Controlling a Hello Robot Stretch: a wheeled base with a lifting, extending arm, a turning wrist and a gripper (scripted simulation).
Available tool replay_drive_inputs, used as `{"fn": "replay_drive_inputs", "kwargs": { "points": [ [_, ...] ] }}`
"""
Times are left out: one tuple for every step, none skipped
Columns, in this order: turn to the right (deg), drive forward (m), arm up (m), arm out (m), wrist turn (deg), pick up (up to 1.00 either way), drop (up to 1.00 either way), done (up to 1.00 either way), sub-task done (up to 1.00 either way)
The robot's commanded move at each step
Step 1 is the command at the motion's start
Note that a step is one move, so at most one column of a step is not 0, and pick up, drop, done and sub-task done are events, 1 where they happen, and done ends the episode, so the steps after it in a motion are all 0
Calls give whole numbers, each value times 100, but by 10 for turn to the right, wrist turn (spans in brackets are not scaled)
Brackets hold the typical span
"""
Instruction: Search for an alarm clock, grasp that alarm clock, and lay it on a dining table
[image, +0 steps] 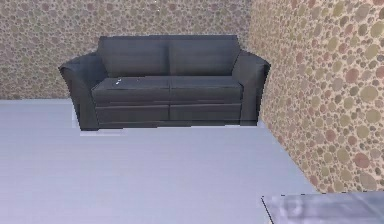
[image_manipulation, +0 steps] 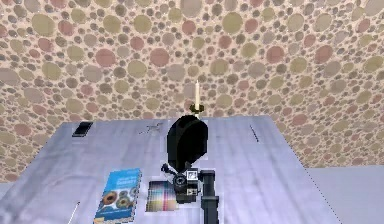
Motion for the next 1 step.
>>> {"fn": "replay_drive_inputs", "kwargs": {
  "points": [
    [0,0,0,0,0,0,0,100,0]
  ]
}}
